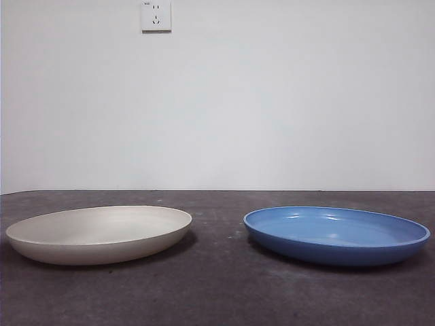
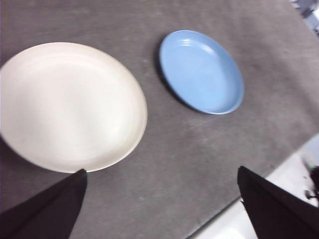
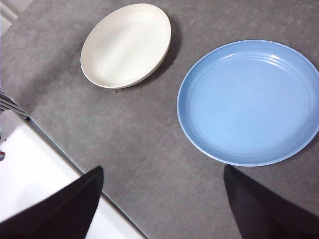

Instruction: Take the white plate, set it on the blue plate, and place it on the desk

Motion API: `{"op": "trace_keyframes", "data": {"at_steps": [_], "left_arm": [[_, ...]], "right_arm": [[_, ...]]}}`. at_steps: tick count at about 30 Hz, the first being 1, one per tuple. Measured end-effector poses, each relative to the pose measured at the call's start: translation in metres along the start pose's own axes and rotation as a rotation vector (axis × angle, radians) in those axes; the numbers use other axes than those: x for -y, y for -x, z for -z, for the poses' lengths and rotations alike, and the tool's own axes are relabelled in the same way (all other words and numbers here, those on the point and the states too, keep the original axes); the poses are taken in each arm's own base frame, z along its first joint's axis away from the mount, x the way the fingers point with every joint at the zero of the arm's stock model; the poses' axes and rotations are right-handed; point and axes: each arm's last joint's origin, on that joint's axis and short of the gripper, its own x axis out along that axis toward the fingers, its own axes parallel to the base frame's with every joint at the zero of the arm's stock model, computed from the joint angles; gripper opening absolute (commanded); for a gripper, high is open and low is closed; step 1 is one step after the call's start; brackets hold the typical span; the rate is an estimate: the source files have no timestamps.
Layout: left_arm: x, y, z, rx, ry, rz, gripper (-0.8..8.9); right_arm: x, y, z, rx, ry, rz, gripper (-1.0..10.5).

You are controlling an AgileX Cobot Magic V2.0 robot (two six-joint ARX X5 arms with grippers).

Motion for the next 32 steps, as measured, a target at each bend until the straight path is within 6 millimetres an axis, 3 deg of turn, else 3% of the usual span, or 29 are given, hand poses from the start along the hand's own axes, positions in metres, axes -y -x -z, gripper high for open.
{"op": "trace_keyframes", "data": {"at_steps": [8,16,32], "left_arm": [[-0.018,-0.025,-0.017,-0.021,0.031,-0.155,4.9],[-0.048,-0.074,-0.037,-0.092,0.085,-0.249,4.65],[-0.102,-0.158,-0.038,-0.229,0.128,-0.399,4.65]], "right_arm": [[0.0,0.0,0.0,0.0,-0.001,0.0,3.9],[0.0,0.0,0.0,0.0,-0.001,0.001,3.9],[0.0,0.0,-0.001,0.002,0.0,0.004,3.9]]}}
